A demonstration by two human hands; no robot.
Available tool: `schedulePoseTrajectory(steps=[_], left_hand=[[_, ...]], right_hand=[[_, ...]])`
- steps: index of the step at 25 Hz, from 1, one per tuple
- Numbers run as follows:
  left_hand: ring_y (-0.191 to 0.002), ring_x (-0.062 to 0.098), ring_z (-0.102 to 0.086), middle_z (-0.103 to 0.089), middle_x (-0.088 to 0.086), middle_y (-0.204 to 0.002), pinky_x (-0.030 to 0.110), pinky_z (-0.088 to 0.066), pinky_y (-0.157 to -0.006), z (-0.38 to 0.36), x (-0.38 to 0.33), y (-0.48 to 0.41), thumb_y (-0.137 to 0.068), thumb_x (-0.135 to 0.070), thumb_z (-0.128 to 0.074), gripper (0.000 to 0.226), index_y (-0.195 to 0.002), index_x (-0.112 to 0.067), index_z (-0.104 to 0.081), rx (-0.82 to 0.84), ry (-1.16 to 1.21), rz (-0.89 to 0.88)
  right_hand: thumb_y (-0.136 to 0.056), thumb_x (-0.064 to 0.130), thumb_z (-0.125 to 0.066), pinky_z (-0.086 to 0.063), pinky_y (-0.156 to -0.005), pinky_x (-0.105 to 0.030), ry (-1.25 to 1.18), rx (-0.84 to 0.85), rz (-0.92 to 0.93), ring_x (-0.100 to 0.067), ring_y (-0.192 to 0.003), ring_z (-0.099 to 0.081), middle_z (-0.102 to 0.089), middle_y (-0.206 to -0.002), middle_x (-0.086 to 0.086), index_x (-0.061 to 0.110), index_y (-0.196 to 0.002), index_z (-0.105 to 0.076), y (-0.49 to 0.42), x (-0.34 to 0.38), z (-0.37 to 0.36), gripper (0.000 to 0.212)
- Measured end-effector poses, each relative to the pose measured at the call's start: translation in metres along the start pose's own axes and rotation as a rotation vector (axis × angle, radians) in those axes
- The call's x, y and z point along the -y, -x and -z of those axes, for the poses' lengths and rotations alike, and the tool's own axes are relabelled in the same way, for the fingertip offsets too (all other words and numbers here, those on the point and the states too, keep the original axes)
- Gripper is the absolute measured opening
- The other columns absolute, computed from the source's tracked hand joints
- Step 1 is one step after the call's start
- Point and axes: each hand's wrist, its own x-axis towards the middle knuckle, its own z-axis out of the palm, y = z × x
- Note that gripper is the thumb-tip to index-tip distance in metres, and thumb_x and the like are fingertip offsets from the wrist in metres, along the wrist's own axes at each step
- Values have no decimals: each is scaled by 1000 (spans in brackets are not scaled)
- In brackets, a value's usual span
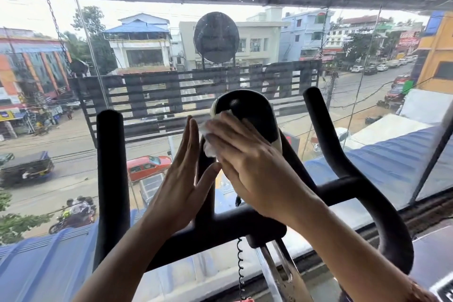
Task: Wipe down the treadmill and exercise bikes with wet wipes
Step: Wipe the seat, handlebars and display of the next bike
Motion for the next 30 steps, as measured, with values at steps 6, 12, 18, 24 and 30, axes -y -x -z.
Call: schedulePoseTrajectory(steps=[6,12,18,24,30], left_hand=[[-145,-1,0,1,-3,-160,5,-5,-110,1,2,1,-94,-58,-35,83,-151,-15,5,119,20,-48],[-146,2,-2,1,-12,-159,22,-7,-118,-1,1,1,-91,-58,-37,79,-152,-24,-1,105,-37,-15],[-147,7,-4,-4,-6,-161,42,-17,-119,-4,3,1,-92,-55,-39,78,-153,-24,-2,95,-37,-16],[-148,7,-2,4,-13,-161,45,-20,-118,-1,-3,1,-91,-54,-43,79,-153,-31,-1,112,-64,-64],[-147,5,-3,5,-15,-160,20,-10,-117,-1,-2,0,-91,-56,-42,78,-152,-34,1,101,-110,-67]], right_hand=[[-100,18,-42,-21,-118,-41,93,126,128,-12,-146,-18,-34,-153,5,17,-143,-43,29,-12,9,44],[-98,25,-34,-27,-115,-46,-71,-29,-192,-29,-139,-35,-50,-141,-11,5,-134,-53,-49,-37,12,45],[-99,16,-40,-16,-119,-30,-183,28,-172,-13,-147,-11,-20,-158,6,16,-147,-33,62,15,1,49],[-100,17,-36,-12,-120,-29,-230,-113,-343,-18,-148,-6,-15,-159,0,13,-150,-25,40,13,-11,51],[-101,13,-36,-15,-119,-29,-228,-222,-408,-18,-147,-11,-19,-159,-2,10,-149,-24,65,9,-17,50]])
